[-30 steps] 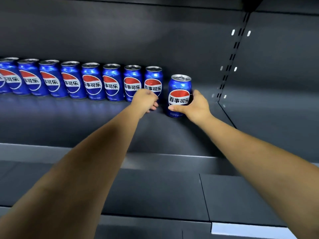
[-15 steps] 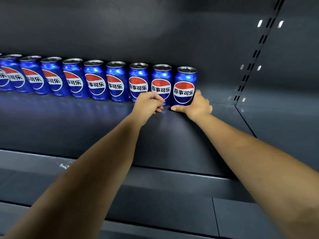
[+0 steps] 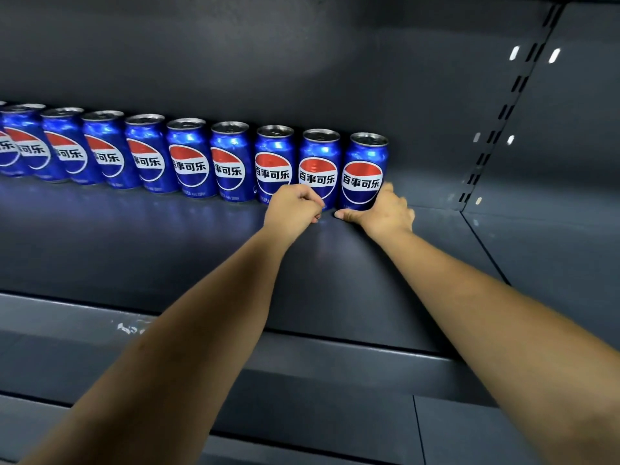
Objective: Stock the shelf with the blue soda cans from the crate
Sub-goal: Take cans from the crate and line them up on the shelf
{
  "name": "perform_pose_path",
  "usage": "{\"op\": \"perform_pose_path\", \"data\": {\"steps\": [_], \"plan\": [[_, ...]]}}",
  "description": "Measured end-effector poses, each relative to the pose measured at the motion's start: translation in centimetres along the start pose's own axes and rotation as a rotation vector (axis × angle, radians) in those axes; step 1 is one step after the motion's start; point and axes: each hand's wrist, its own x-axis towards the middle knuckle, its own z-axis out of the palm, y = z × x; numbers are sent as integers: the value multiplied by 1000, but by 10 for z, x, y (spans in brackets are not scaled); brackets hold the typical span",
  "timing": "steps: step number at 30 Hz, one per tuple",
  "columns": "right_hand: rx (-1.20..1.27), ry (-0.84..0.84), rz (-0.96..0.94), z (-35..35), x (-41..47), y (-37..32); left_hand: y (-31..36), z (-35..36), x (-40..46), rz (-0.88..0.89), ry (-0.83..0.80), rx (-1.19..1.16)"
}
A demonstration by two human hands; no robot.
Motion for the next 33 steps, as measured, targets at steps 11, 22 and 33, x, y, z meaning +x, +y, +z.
{"op": "perform_pose_path", "data": {"steps": [11, 22, 33], "plan": [[-62, 54, 71, -9, -47, -27, 40, -13, -38, 151, -82, 426], [-252, 104, -67, -27, -152, -92, 62, -78, -128, 276, -107, 740], [-465, 99, -151, -9, -270, -136, 34, -146, -224, 302, -73, 985]]}}
